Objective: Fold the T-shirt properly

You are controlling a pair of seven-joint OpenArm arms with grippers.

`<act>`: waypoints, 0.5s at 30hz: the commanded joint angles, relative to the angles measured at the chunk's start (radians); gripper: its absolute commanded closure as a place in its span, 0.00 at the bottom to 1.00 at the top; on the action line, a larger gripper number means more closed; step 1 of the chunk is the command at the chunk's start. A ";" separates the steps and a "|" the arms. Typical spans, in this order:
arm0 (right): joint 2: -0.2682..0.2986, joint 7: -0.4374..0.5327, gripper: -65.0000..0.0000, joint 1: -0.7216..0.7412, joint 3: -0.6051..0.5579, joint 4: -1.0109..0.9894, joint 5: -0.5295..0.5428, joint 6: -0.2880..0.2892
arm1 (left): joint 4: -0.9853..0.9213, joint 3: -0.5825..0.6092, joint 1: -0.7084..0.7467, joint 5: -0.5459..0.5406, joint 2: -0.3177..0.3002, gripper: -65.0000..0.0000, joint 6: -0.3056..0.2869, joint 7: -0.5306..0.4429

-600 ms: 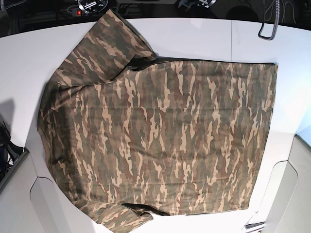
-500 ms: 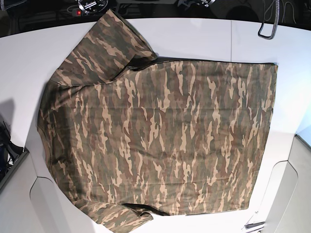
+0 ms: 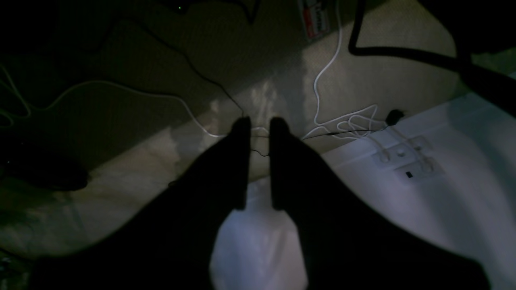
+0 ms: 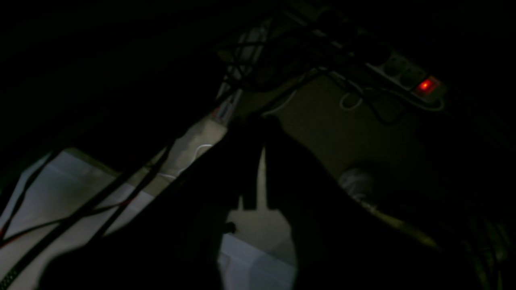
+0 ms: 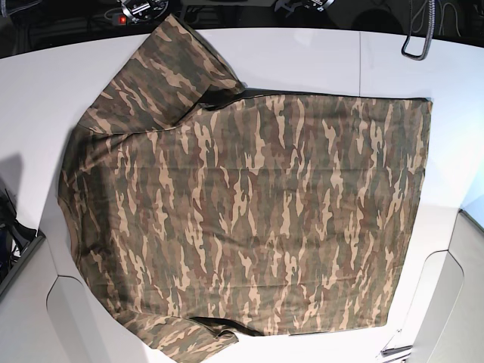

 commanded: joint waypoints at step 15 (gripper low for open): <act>0.062 0.000 0.96 -0.014 0.002 0.021 -0.003 0.094 | 0.006 -0.001 0.069 -0.047 -0.034 0.85 -0.010 -0.111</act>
